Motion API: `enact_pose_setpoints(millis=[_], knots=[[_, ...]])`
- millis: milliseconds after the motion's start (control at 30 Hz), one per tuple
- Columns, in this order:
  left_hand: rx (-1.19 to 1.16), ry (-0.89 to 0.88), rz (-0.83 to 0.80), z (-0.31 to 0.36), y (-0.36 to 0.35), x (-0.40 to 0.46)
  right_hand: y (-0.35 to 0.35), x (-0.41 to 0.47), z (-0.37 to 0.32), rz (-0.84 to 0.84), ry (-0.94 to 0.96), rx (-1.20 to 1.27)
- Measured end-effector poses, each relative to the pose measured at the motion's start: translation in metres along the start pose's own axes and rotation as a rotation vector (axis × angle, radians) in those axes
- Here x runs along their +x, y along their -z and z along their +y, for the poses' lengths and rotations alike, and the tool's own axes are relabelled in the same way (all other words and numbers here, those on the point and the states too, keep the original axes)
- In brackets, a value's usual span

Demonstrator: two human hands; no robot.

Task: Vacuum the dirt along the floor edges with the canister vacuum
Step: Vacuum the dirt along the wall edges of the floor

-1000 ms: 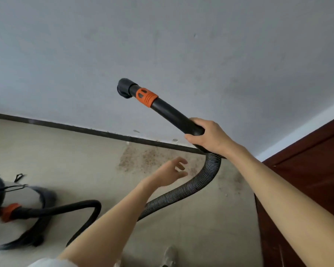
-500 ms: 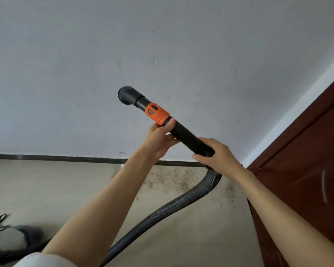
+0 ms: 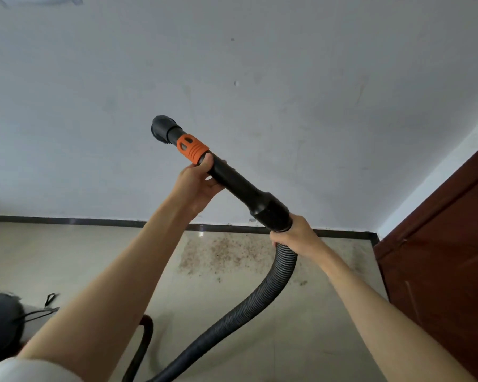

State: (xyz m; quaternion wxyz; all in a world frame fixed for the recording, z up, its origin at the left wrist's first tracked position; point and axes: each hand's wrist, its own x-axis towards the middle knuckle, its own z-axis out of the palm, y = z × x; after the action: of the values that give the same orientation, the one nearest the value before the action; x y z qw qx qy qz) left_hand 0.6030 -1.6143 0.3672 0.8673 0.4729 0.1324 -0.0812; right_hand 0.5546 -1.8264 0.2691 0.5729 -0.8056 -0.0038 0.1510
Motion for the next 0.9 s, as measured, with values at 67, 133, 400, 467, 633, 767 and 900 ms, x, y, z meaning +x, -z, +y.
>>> enact_pose_setpoints(millis=[67, 133, 400, 467, 633, 767, 900], knots=[[-0.071, 0.030, -0.025, 0.003, 0.009, 0.001, 0.013, 0.003, -0.014, -0.184, -0.014, -0.032], [-0.125, 0.064, -0.063, 0.003, 0.017, 0.002, 0.024, 0.006, -0.022, -0.369, -0.060, 0.002], [-0.058, 0.166, 0.114, -0.019, 0.053, 0.026, -0.010, 0.022, -0.003, -0.506, -0.232, -0.058], [-0.080, 0.189, 0.236, -0.025, 0.068, 0.036, -0.028, 0.029, 0.005, -0.538, -0.304, 0.036], [-0.113, 0.181, 0.292, -0.026, 0.118, 0.051, -0.075, 0.053, 0.020, -0.303, -0.210, -0.131], [-0.019, 0.138, 0.235, -0.016, 0.168, 0.070, -0.135, 0.077, 0.037, -0.108, -0.172, -0.222], [0.033, 0.197, 0.215, -0.015, 0.243, 0.097, -0.210, 0.109, 0.060, -0.145, -0.184, -0.328]])
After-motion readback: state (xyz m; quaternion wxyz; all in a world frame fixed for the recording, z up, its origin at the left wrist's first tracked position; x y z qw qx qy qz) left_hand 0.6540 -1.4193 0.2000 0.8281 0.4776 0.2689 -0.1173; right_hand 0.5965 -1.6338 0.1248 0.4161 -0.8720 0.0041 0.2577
